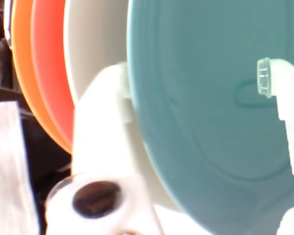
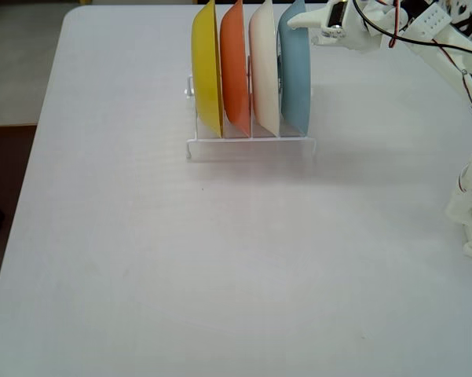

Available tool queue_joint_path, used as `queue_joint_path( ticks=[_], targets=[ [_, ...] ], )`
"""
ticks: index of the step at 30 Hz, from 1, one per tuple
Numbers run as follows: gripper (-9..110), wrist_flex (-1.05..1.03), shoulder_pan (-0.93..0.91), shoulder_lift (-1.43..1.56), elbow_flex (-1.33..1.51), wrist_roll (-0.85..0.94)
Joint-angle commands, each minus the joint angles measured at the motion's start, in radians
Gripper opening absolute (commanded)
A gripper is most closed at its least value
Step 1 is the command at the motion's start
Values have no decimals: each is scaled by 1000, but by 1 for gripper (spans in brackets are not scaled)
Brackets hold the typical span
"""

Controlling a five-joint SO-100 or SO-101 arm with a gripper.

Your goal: Please give me two plates.

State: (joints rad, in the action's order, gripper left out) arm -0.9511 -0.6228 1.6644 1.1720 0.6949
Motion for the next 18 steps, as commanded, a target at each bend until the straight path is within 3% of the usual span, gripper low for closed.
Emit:
queue_joint_path(
  ticks=[1,5,18],
  targets=[
    [13,12,11,2,-80,-8],
    [0,6,25,-14,-118,-5],
    [0,-337,21,-51,-759,-8]
  ],
)
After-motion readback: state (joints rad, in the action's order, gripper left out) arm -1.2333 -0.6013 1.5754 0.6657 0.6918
